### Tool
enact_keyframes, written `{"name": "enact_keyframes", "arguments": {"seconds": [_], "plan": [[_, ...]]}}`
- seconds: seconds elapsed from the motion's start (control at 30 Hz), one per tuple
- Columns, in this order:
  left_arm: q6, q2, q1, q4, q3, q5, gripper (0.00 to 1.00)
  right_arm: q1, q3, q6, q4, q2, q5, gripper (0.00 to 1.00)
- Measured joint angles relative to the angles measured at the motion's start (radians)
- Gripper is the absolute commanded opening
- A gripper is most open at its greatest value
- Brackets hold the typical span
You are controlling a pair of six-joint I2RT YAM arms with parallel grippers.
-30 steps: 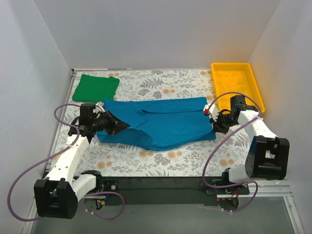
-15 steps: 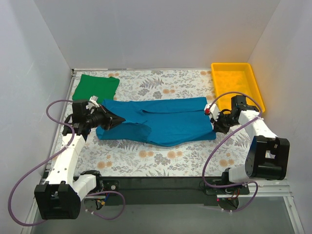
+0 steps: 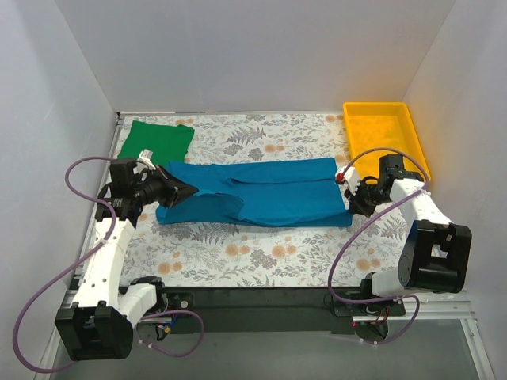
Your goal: Fold and stack the t-shirts
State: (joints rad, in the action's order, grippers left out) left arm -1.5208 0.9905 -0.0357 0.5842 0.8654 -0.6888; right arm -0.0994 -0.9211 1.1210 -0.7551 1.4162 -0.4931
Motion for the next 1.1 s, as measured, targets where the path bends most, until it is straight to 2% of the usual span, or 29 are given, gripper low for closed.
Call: {"name": "enact_keyframes", "arguments": {"seconds": [0.47, 1.1], "plan": [[0.041, -0.007, -0.002, 0.04, 0.037, 0.055, 0.0, -0.004, -0.024, -0.044, -0.001, 0.004, -0.026, 0.01], [0.04, 0.06, -0.037, -0.009, 0.048, 0.06, 0.0, -0.004, -0.159, -0.138, 0.006, 0.138, -0.059, 0.01]]}}
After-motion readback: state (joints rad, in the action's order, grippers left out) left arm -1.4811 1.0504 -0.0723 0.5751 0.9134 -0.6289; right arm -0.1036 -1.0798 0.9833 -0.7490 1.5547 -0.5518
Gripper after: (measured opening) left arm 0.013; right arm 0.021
